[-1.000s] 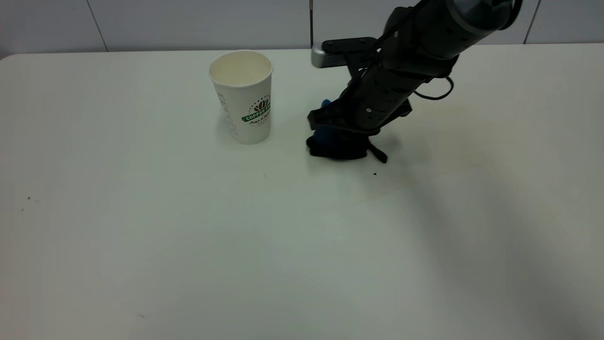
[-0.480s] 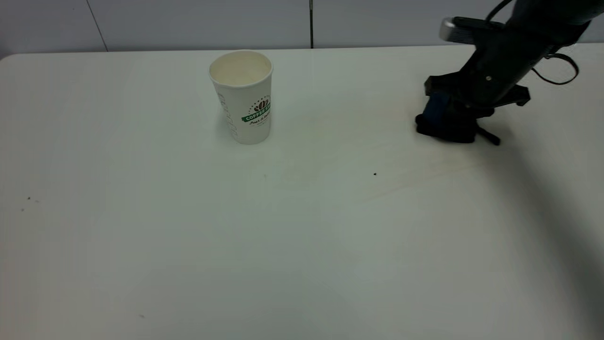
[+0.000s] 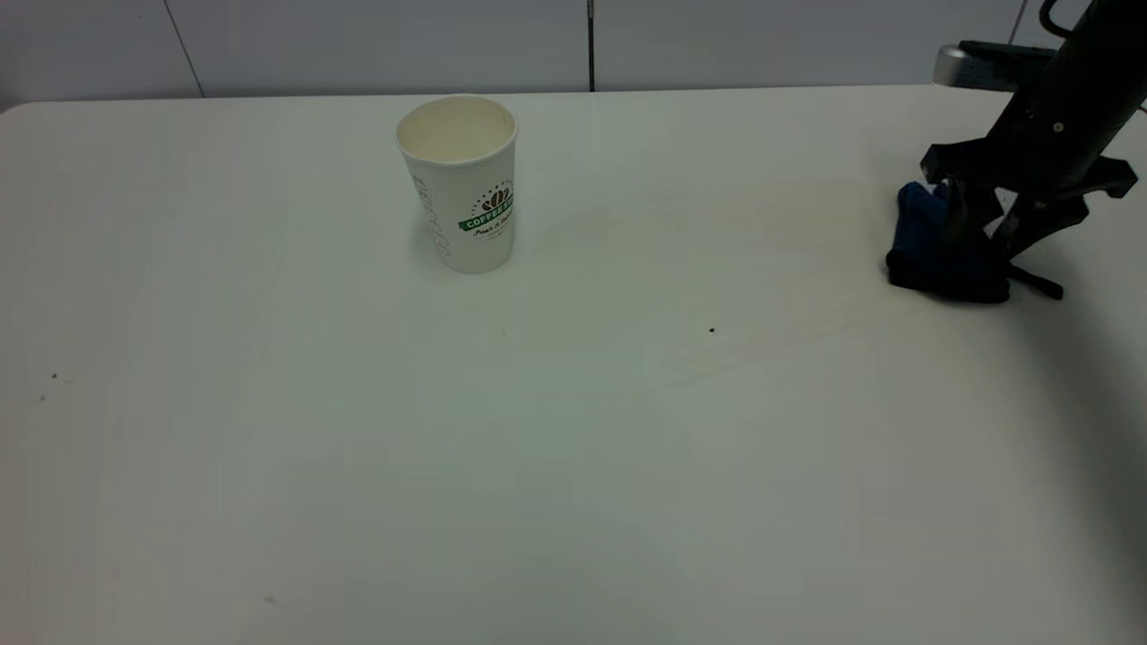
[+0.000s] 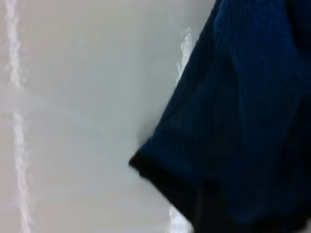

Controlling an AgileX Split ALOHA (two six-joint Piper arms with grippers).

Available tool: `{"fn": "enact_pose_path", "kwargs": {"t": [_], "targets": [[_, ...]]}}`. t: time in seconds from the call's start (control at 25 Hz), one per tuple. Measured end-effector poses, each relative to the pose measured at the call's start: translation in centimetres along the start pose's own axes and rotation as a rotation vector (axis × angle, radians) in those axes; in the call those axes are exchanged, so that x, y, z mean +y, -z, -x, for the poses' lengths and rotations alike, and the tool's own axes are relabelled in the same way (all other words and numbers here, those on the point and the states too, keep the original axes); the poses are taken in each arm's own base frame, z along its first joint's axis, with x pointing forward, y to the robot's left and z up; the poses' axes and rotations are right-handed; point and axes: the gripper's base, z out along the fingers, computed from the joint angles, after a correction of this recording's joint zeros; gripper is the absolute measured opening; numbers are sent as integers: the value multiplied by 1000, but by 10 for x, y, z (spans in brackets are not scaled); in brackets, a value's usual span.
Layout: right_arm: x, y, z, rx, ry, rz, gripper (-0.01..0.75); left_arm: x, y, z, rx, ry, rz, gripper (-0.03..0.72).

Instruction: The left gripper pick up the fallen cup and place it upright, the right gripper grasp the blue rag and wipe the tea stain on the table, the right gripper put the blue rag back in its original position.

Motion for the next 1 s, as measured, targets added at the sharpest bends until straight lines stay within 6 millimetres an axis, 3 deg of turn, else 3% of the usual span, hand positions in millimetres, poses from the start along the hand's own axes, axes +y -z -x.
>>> {"fn": "enact_pose_path", "kwargs": {"t": [0.08,0.16,0.48,0.64,0.8,1.0], "targets": [[2,24,5,4,36,-12,686,0,0,0,0,0,0,241],[5,51,8,20,61,-15,718,0,0,0,0,0,0,241],[25,169,2,99,109,13,727,0,0,0,0,0,0,241],[30,206,-8,107,99,2,727,0,0,0,0,0,0,241],[36,230,-34,112,48,12,726,0,0,0,0,0,0,241],[47,276,-84,82,45,20,718,0,0,0,0,0,0,241]]}}
